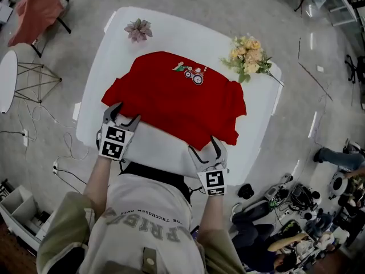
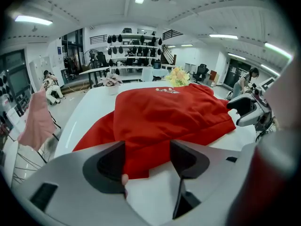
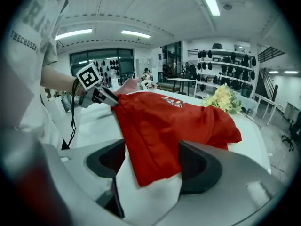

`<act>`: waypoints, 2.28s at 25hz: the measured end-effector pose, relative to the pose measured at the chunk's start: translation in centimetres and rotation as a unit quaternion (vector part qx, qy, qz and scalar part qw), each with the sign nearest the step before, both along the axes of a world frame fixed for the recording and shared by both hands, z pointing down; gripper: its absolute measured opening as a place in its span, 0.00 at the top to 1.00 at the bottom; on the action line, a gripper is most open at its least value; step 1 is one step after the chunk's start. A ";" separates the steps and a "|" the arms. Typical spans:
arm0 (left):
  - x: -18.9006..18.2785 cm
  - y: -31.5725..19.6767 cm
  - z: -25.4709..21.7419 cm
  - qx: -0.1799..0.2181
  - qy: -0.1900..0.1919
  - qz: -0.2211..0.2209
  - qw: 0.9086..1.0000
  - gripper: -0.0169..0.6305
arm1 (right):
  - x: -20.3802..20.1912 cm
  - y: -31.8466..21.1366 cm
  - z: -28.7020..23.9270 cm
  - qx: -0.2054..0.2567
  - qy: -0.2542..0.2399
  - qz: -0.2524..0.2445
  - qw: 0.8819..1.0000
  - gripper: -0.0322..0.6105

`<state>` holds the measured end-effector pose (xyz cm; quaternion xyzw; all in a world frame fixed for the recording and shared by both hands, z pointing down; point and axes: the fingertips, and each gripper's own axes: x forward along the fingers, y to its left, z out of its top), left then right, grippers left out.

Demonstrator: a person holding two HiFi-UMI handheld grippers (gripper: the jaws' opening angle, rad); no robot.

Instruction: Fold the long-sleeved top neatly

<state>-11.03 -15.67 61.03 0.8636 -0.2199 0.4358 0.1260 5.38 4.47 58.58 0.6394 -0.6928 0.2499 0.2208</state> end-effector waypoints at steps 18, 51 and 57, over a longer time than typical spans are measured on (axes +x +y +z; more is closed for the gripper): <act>-1.4 0.4 0.0 0.000 -0.014 -0.008 1.000 0.95 | 0.3 1.9 3.4 -0.083 0.100 -0.072 0.989 0.83; -11.2 15.1 -7.5 0.052 0.063 0.013 0.997 0.95 | -6.0 13.0 -5.9 0.057 0.046 -0.036 0.997 0.90; -13.7 18.9 -3.1 0.043 0.025 0.011 0.999 0.95 | -8.0 16.9 -2.8 0.040 0.055 -0.030 0.997 0.90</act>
